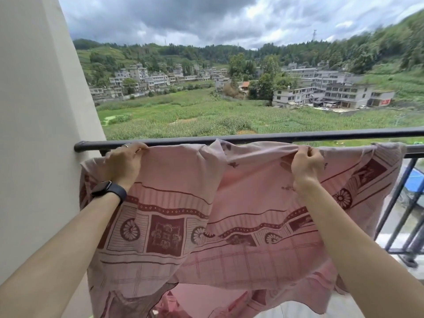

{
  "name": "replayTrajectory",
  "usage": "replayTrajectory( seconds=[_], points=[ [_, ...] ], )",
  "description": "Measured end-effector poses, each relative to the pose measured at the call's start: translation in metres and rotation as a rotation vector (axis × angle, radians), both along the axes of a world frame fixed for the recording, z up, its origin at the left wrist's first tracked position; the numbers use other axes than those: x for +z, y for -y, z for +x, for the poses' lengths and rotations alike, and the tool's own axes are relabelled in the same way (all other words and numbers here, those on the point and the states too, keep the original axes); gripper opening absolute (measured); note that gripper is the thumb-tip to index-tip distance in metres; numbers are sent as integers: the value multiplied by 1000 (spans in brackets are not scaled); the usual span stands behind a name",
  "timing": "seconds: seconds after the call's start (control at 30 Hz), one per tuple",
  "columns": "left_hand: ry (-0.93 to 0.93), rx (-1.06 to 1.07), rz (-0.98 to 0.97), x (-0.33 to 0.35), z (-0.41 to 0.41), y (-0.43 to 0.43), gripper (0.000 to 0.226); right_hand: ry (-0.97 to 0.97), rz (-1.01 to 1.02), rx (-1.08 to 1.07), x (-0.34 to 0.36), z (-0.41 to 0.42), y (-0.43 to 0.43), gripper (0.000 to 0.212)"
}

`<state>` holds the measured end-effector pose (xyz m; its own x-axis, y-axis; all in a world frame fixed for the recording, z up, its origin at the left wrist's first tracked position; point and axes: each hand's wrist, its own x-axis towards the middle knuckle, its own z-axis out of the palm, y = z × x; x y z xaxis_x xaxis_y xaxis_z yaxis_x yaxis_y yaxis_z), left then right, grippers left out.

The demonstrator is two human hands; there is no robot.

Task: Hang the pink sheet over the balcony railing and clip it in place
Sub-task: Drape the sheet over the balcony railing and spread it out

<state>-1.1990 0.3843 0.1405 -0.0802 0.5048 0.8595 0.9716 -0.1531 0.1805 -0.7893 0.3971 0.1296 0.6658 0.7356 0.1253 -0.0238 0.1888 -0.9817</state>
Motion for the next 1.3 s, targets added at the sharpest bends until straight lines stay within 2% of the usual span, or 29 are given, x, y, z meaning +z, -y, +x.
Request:
replayTrajectory(
  seconds=[0.07, 0.17, 0.23, 0.3, 0.33, 0.4, 0.47, 0.57, 0.63, 0.67, 0.8, 0.93, 1.07, 1.17, 1.23, 1.3],
  points=[
    [142, -5, 94, 9, -3, -3, 13, 120, -10, -247, 10, 38, 7, 32],
    [104, -87, 252, 30, 28, 9, 17, 184, 162, -480, 25, 94, 15, 38],
    [66, -165, 350, 48, 73, 27, 11, 192, 275, -620, 34, 127, 21, 30],
    [104, -204, 422, 52, 116, 45, 17, 191, 364, -708, 33, 158, 25, 16],
    [111, -216, 409, 44, 133, 54, 22, 202, 363, -722, 27, 170, 28, 16],
    [23, -228, 268, 0, 150, 67, 26, 209, 251, -639, 1, 188, 38, 30],
    [-167, -231, 54, -67, 147, 80, 21, 255, 17, -479, -40, 202, 45, 45],
    [-380, -153, -295, -147, 121, 98, 34, 277, -316, -216, -92, 204, 69, 35],
    [-412, -118, -451, -162, 107, 106, 40, 343, -329, -190, -108, 193, 83, 31],
    [-364, -77, -485, -158, 103, 110, 38, 431, -279, -202, -108, 182, 87, 32],
    [-97, 68, -484, -119, 94, 113, 37, 846, 74, -110, -94, 116, 82, 27],
    [-41, 139, -426, -83, 76, 105, 43, 1220, 288, 140, -75, 28, 70, 33],
    [35, 213, -396, -63, 32, 89, 48, 1444, 336, 271, -49, -62, 54, 54],
    [178, 252, -319, -48, -19, 74, 51, 1458, 290, 312, -24, -127, 33, 65],
    [310, 253, -307, -40, -59, 58, 57, 1473, 202, 313, -7, -165, 13, 64],
    [304, 227, -399, -34, -97, 39, 63, 1480, 115, 288, 4, -192, -7, 53]
  ],
)
